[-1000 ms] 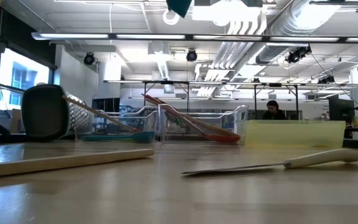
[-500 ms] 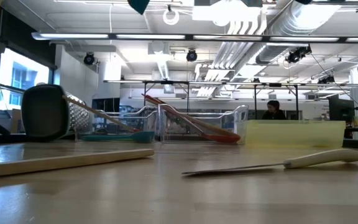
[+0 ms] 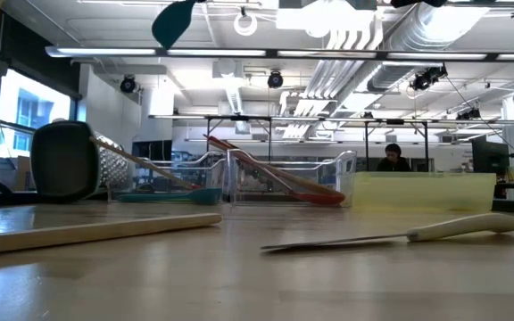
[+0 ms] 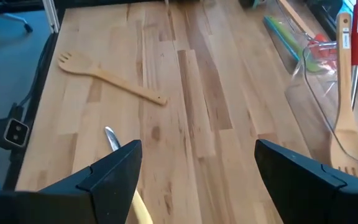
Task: Pick & Place Kitchen Items
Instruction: Put the blue spatula into the left transparent bin
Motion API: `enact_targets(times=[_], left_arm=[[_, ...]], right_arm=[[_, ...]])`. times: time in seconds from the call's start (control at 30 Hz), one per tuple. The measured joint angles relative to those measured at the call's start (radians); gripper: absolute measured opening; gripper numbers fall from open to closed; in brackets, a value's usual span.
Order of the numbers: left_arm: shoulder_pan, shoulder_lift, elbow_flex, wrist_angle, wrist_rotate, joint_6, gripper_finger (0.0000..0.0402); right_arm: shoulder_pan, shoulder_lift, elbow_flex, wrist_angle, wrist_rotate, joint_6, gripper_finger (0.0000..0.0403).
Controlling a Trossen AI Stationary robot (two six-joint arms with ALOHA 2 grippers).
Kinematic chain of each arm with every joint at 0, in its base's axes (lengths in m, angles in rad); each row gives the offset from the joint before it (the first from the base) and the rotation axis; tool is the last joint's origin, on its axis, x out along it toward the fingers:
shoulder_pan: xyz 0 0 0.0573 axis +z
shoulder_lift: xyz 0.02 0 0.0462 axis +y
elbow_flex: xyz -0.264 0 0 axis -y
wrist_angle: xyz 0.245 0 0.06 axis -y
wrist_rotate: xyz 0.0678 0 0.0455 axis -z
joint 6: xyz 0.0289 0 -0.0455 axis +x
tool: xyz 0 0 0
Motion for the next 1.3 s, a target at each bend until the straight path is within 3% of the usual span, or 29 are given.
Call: enact_targets(times=[0.33, 0.77, 1.1, 1.3], left_arm=[[0.155, -0.024, 0.000, 0.001, 0.053, 0.179, 0.0006], [0.410, -0.072, 0.000, -0.001, 0.073, 0.403, 0.0011], [0.643, -0.081, 0.000, 0.000, 0.110, 0.589, 0.0006], [0.828, -0.080, 0.000, 0.000, 0.227, 0.686, 0.0006]], right_arm=[[-0.050, 0.007, 0.000, -0.012, 0.002, -0.117, 0.0305], [-0.271, 0.017, -0.001, -0.013, -0.009, -0.221, 0.0305], [-0.448, 0.052, -0.001, 0.000, -0.151, -0.264, 0.0305], [-0.487, 0.063, -0.016, -0.016, -0.180, -0.264, 0.0305]])
